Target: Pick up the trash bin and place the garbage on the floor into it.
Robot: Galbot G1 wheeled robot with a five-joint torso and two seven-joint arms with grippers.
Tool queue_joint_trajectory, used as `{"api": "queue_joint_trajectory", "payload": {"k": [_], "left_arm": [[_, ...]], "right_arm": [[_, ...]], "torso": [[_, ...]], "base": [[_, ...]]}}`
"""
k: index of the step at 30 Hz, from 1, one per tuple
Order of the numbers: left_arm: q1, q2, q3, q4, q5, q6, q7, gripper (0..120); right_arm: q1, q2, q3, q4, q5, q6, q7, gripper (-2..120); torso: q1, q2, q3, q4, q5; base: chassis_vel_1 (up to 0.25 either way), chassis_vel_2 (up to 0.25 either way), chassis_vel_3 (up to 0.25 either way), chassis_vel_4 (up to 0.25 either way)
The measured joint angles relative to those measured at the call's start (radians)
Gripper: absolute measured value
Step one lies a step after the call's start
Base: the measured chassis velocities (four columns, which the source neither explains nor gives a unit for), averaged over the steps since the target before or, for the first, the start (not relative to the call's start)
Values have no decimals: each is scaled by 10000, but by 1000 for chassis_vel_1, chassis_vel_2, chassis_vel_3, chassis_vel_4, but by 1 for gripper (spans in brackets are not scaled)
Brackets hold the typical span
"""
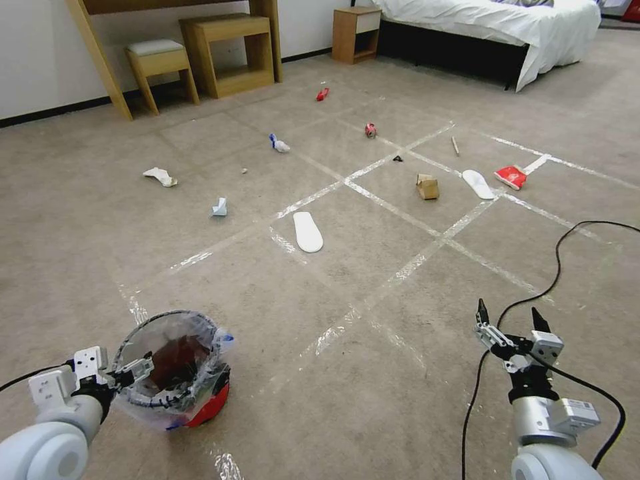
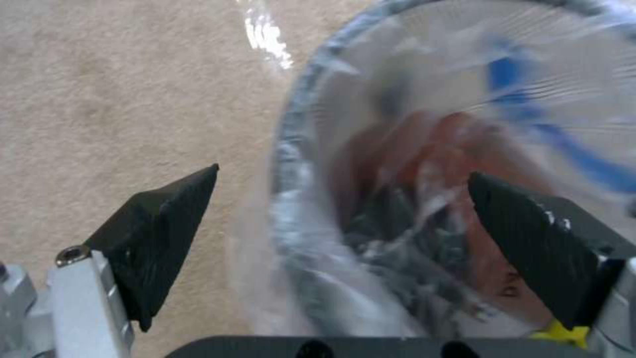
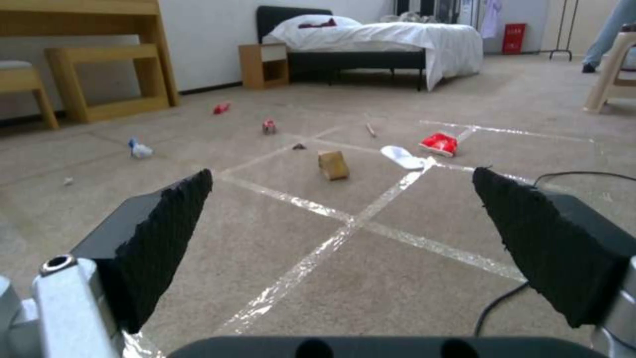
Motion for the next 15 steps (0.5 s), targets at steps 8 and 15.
{"api": "queue_joint_trajectory", "payload": {"k": [8,15], "left_arm": [[8,506,-156,479,-298,10,85,99],[-204,1193,-298,1182,-848,-147,277,99]], "right_arm": [[-30,83,8,-6,-48,5,0,100],[-78,287,6,-93,-286,35,1,100]], "torso": [[0,0,0,1,1],[0,0,0,1,2]], "base": [[0,0,0,0],[0,0,0,0]]}}
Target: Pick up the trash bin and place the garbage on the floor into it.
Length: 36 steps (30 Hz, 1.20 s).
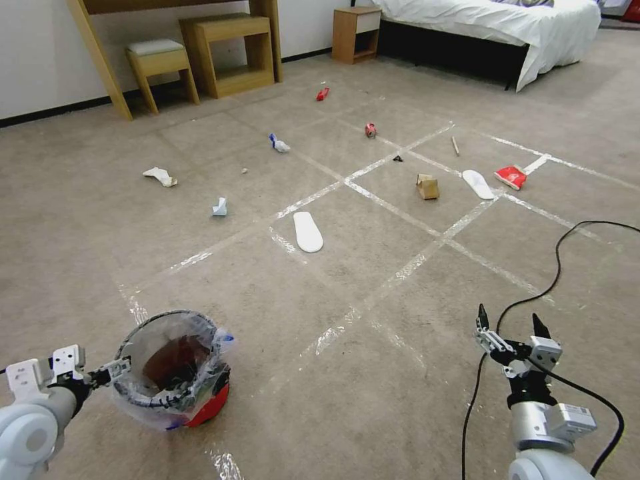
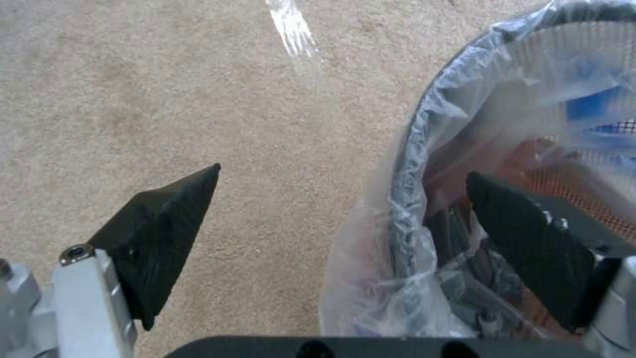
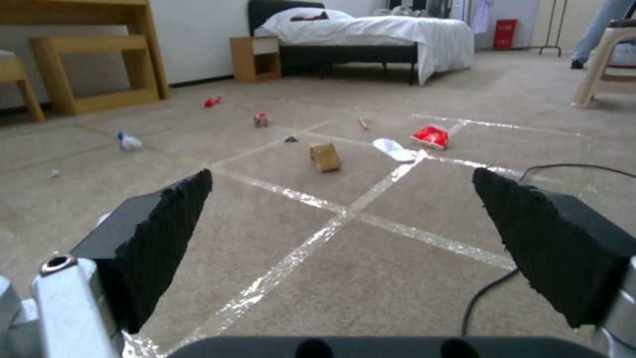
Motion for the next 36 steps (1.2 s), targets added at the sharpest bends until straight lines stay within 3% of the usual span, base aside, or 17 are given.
{"api": "queue_joint_trajectory", "payload": {"k": [21,32,35,36], "left_arm": [[-559,107,574,1286,-153,-164,400,99],[-596,79,667,1424,-121,-238,469,98],[-596,55,683,1373,-105,-238,469,93],[-592,33,696,1318,-103,-238,469,84]], "right_arm": [[27,260,117,-193,-287,17,133,100],[141,364,39,-430,-422,18,161,100],[192,358,27,-488,-423,18,168,100],[251,337,13,-558,-421,19,177,100]], "torso": [[0,0,0,1,2],[0,0,0,1,3],[0,0,-1,1,4],[1,0,0,0,2]], "base": [[0,0,0,0],[0,0,0,0],[0,0,0,0],[0,0,0,0]]}}
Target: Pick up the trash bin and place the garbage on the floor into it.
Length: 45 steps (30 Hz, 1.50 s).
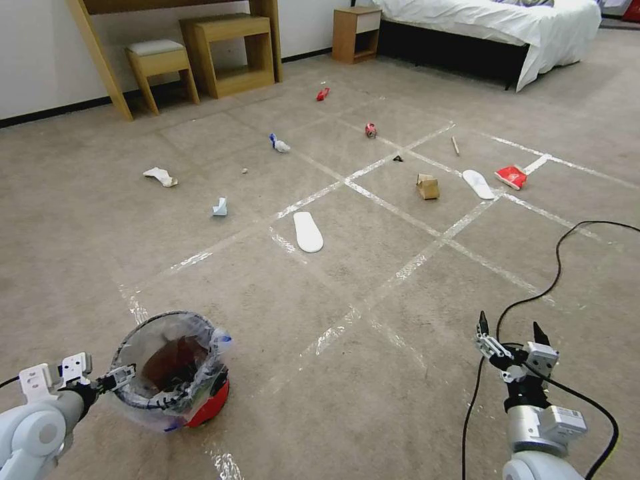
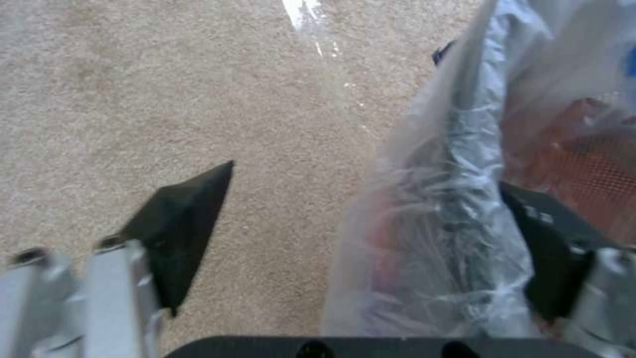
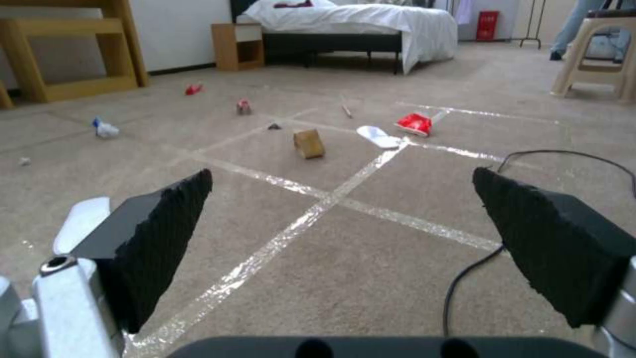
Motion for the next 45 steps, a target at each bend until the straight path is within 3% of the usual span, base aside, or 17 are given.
{"api": "queue_joint_trajectory", "payload": {"k": [3,8,10,16,21,23,36,45], "left_arm": [[15,-5,10,-46,-3,17,0,78],[53,-17,113,-238,-84,155,-41,54],[53,-22,124,-241,-80,160,-48,53],[87,-72,165,-262,-59,164,-76,26],[101,-66,161,-291,-61,164,-57,15],[122,-67,146,-331,-46,129,64,3],[103,-397,-126,-569,-76,-13,96,1],[278,-794,-757,-1260,-702,135,-316,1]], "right_arm": [[52,-15,-9,-45,11,0,4,100],[207,-27,-76,-137,51,-21,16,100],[221,-26,-83,-148,53,-23,19,100],[337,-39,-129,-279,64,-39,41,100],[349,-38,-139,-291,63,-45,57,100],[349,-37,-162,-291,63,-74,80,100],[305,-252,-209,-357,425,-218,152,100],[227,-556,-59,-222,973,-245,168,100]], "torso": [[0,0,0,0,0],[0,0,0,-1,-1],[-1,0,0,0,0],[-1,0,0,0,2],[-1,0,0,0,-1],[0,0,0,0,-2],[-1,0,1,0,-3],[0,0,0,0,0]], "base": [[0,0,0,0],[0,0,0,0],[0,0,0,0],[0,0,0,0],[0,0,0,0],[0,0,0,0],[0,0,0,0],[0,0,0,0]]}}
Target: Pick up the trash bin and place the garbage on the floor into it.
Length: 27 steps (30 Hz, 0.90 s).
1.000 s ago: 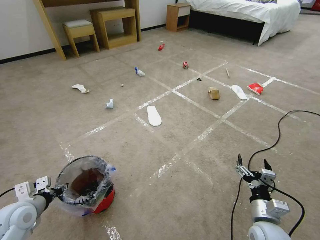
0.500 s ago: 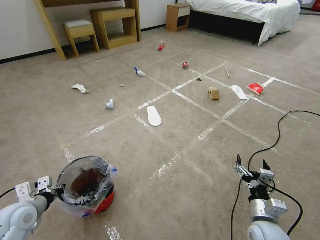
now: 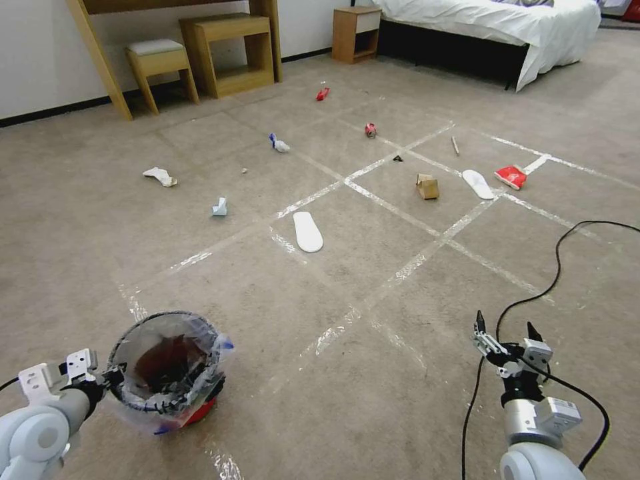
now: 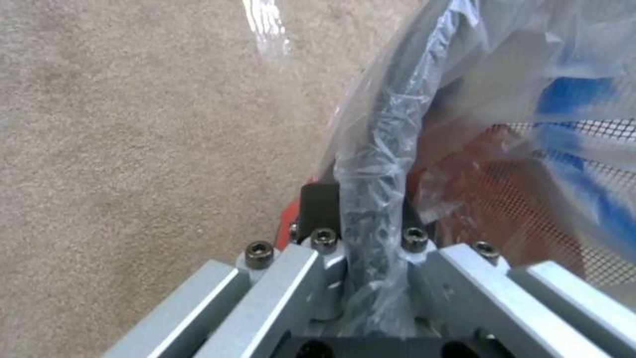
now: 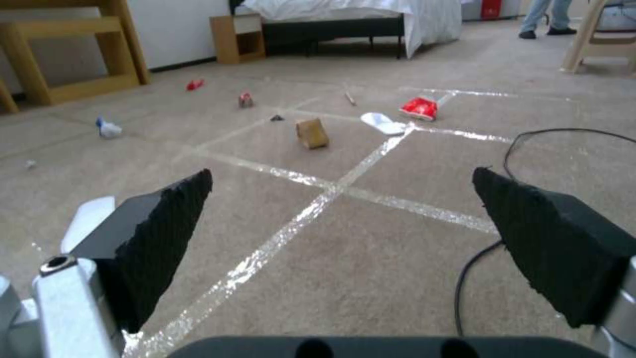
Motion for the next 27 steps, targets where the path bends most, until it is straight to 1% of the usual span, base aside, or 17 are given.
{"api": "queue_joint_trajectory", "payload": {"k": [2,4,7,8,10,11,12,15,16,19,22,27], "left_arm": [[96,-118,-288,-332,-296,84,-152,1],[117,-143,-351,-397,-344,100,-180,1],[218,-307,-883,-859,-911,248,-434,1],[218,-307,-883,-859,-911,248,-434,1],[235,-351,-1115,-1007,-1238,322,-552,1],[262,-371,-1352,-1140,-1504,377,-656,1],[262,-371,-1352,-1140,-1504,377,-656,1],[367,-339,-1725,-1453,-1940,469,-860,1],[367,-339,-1725,-1453,-1940,469,-860,1],[426,-374,-1801,-1768,-2110,541,-994,1],[456,-448,-1770,-1926,-2122,580,-1067,1],[524,-456,-1754,-1970,-2121,604,-1104,1]], "right_arm": [[20,-118,58,17,122,6,0,100],[22,-144,64,20,148,7,-1,100],[36,-274,73,29,257,11,-1,100],[36,-274,73,29,257,11,-1,100],[51,-296,67,29,279,12,-2,100],[65,-325,61,28,310,12,-1,100],[65,-325,61,28,310,12,-1,100],[26,-429,145,118,400,19,-2,100],[26,-429,145,118,400,19,-2,100],[13,-489,255,142,443,84,-49,100],[-6,-485,274,154,431,134,-145,100],[-23,-467,314,77,242,366,-503,100]], "torso": [[0,0,0,0,1],[0,0,0,0,1],[0,0,0,0,0],[0,0,0,0,0],[0,0,0,0,1],[0,0,0,0,1],[0,0,0,0,1],[0,0,0,1,0],[0,0,0,1,0],[0,0,-1,0,1],[0,0,0,0,0],[0,0,0,0,0]], "base": [[0,0,0,0],[0,0,0,0],[0,0,0,0],[0,0,0,0],[0,0,0,0],[0,0,0,0],[0,0,0,0],[0,0,0,0],[0,0,0,0],[0,0,0,0],[0,0,0,0],[0,0,0,0]]}}
